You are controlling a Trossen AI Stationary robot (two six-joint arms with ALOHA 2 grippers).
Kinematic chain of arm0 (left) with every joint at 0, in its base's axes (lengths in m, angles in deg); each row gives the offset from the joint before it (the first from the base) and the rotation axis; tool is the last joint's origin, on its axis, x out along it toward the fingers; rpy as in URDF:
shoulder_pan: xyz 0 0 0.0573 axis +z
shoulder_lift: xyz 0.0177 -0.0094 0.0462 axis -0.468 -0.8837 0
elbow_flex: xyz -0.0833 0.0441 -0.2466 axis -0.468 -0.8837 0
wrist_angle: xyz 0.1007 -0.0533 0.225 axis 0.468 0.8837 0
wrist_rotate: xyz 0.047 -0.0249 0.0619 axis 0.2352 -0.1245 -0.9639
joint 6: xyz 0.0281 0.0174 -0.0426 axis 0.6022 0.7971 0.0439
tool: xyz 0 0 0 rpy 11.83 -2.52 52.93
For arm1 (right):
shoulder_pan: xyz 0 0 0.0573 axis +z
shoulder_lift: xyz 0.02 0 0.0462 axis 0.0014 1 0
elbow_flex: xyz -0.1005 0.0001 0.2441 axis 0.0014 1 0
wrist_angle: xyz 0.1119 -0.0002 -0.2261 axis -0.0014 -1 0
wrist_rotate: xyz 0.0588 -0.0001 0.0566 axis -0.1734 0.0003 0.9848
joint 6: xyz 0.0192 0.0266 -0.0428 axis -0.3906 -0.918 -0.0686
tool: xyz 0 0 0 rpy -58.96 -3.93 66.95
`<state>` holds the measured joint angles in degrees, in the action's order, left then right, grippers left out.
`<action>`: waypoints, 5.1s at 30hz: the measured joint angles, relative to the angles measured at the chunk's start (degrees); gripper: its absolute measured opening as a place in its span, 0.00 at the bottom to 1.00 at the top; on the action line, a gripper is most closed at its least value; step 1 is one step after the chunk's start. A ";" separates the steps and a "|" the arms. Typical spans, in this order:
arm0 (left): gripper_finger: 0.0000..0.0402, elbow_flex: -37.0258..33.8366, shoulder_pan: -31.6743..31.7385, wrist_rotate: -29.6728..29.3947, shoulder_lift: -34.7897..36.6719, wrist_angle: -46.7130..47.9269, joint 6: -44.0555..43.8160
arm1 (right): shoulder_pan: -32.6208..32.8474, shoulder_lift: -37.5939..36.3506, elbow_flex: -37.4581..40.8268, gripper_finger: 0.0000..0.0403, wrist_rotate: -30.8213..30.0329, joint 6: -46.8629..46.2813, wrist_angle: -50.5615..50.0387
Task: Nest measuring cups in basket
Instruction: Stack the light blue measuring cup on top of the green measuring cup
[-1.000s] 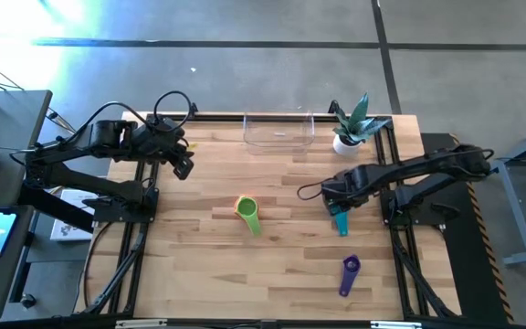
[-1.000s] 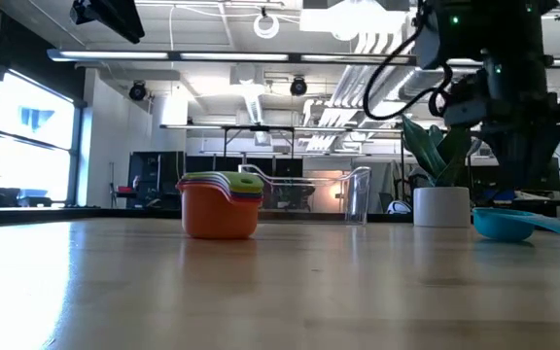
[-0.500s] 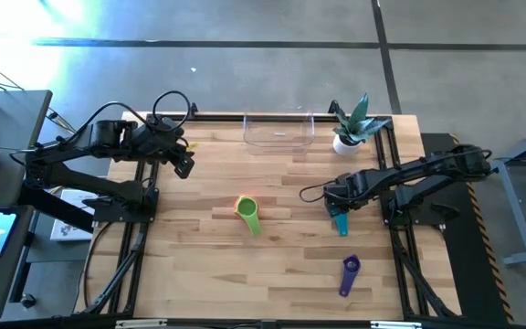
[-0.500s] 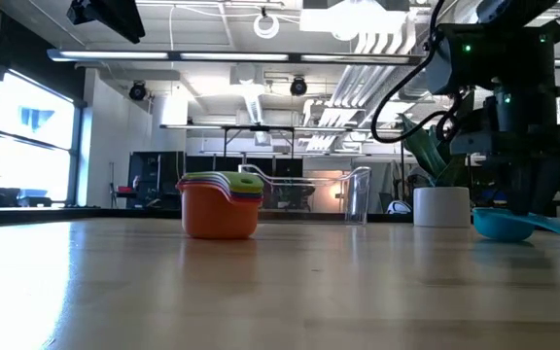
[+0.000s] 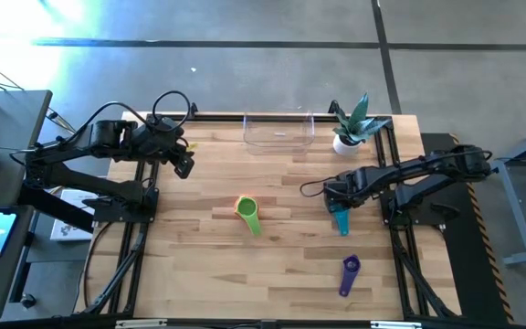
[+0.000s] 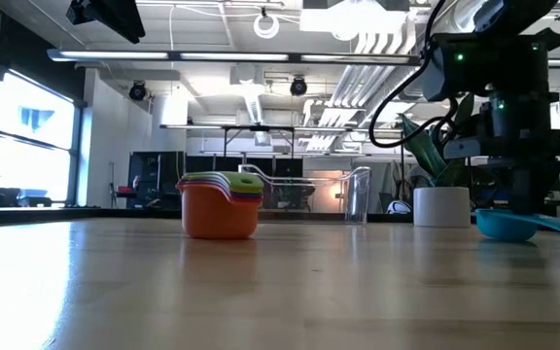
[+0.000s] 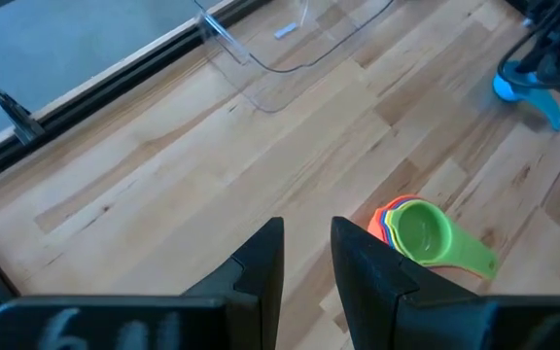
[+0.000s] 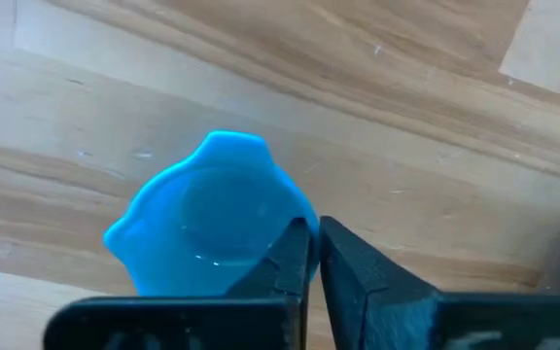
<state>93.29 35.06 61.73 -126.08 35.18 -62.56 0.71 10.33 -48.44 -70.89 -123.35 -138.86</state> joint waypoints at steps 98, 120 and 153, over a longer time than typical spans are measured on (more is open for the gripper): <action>0.19 -37.87 -10.93 16.74 -29.01 -64.84 -10.48 | 0.11 0.11 -30.45 0.00 -4.46 9.60 21.85; 0.19 -27.31 -10.12 19.41 -35.79 -64.60 -4.50 | 0.11 0.55 -30.45 0.00 -3.27 9.14 20.04; 0.19 -24.50 -0.79 19.60 -7.85 -49.38 -3.46 | -2.01 20.78 -30.42 0.00 14.41 14.01 25.71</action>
<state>68.79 34.28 81.33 -133.93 -14.20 -66.01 -1.30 31.11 -78.86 -56.49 -109.34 -113.15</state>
